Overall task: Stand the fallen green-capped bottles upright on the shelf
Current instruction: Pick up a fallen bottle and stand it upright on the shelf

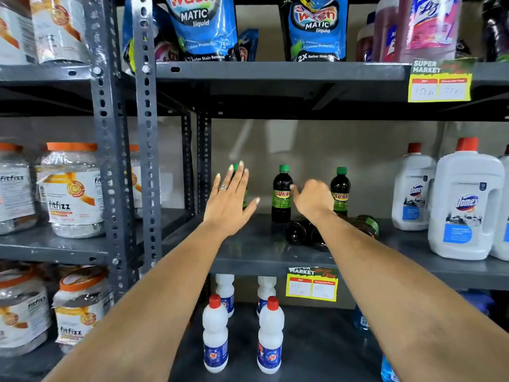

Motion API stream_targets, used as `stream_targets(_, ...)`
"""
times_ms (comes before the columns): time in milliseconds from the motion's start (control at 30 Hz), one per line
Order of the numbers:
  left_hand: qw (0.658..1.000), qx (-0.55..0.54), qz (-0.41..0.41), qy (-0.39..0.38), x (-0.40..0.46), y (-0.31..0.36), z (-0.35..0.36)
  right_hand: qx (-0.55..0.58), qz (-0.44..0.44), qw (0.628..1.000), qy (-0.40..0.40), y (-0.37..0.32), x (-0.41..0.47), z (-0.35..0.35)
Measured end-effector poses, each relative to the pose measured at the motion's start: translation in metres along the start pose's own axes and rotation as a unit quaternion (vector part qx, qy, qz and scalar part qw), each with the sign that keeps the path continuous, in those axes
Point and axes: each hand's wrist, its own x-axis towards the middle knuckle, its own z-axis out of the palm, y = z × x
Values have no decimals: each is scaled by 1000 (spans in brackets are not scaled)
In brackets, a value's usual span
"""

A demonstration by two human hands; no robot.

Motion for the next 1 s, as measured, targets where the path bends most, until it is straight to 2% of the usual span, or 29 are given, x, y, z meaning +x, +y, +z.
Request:
stream_targets(133, 981, -35, -10, -190, -33, -24, 9, -58, 84, 989, -110, 2, -13, 13)
stream_targets(233, 943, -86, -25, -320, -54, -37, 9, -108, 93, 978, -151, -2, -14, 19)
stream_targets(333, 895, -157, -76, -412, -69, -52, 7, -111, 117, 966, -200, -6, -5, 16)
stream_targets(400, 881, -173, -86, -431, -74, -58, 8, -94, 143, 956, -238, -5, -1, 17)
stream_targets(500, 882, -139, -62, -447, -77, -68, 7, -81, 162, 946, -269, -4, 3, 24)
stream_targets(600, 889, -73, -50, -449, -79, -81, 8, -69, 174, 947, -260, -4, 2, 31)
stream_targets(733, 894, -61, -52, -442, -81, -80, 6, -30, 199, 954, -223, -3, 1, 35)
stream_targets(867, 903, -57, -49, -423, -83, -76, 3, 34, 270, 923, -273, 2, -1, 34)
stream_targets(1000, 905, -51, -50, -419, -84, -75, 2, 117, 305, 913, -246, 9, -1, 37)
